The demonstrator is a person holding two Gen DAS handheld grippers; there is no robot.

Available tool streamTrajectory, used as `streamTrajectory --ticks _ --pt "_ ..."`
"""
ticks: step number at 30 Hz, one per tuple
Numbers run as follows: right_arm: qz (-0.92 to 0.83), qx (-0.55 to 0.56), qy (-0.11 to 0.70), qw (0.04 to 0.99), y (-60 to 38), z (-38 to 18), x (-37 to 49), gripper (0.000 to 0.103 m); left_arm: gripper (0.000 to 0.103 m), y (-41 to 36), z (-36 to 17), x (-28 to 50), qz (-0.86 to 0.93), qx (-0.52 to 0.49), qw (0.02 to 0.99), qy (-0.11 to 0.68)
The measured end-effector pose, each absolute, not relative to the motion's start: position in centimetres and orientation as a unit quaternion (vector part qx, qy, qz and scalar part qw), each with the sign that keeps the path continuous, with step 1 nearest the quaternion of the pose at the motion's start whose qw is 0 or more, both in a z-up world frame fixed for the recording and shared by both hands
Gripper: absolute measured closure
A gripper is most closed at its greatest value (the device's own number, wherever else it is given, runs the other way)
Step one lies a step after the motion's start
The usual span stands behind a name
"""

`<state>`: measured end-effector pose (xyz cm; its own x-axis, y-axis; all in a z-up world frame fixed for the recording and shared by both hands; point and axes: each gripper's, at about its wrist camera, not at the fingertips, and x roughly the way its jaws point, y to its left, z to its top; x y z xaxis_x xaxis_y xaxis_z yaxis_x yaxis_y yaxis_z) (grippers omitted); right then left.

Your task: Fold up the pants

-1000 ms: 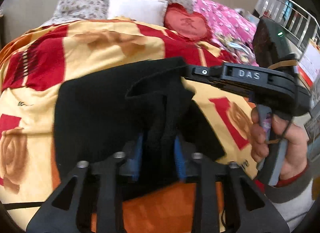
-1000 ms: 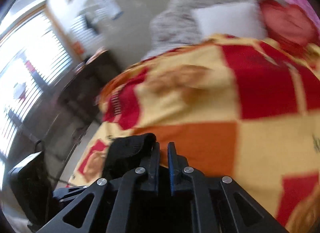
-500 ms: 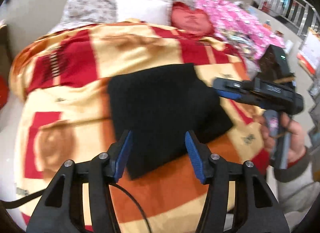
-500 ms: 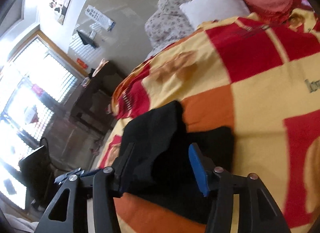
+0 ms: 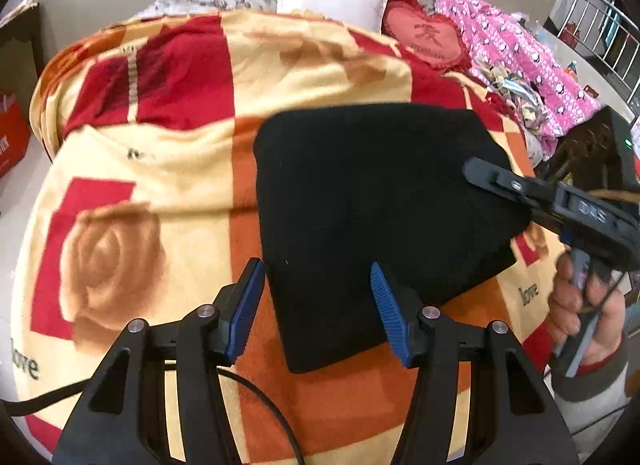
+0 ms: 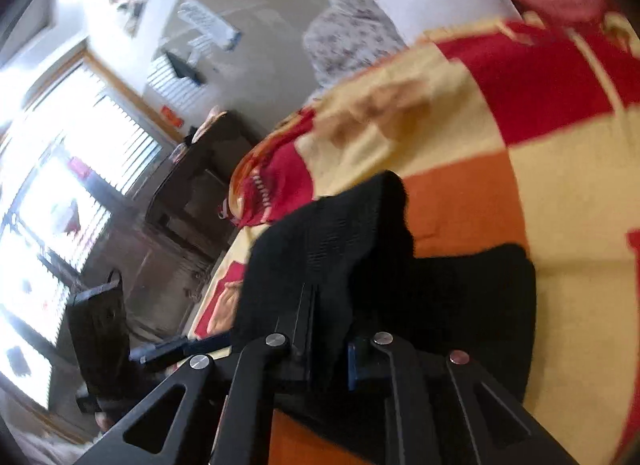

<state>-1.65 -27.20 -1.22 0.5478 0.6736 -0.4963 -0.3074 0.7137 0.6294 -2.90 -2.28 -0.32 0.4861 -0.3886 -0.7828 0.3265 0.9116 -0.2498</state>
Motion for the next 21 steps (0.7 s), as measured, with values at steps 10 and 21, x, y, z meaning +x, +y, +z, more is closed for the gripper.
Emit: streamTrajectory --ticks 10,21 --pt "0.234 0.191 0.394 0.868 -30.9 0.0 -3.6 0.092 0.042 -5.6 0.1 -1.9 -0.203 -0.018 0.866 0.456" --pt "0.165 0.126 0.37 0.905 -32.1 2.7 -3.9 0.083 0.042 -6.8 0.0 0.1 -0.168 -0.005 0.876 0.452"
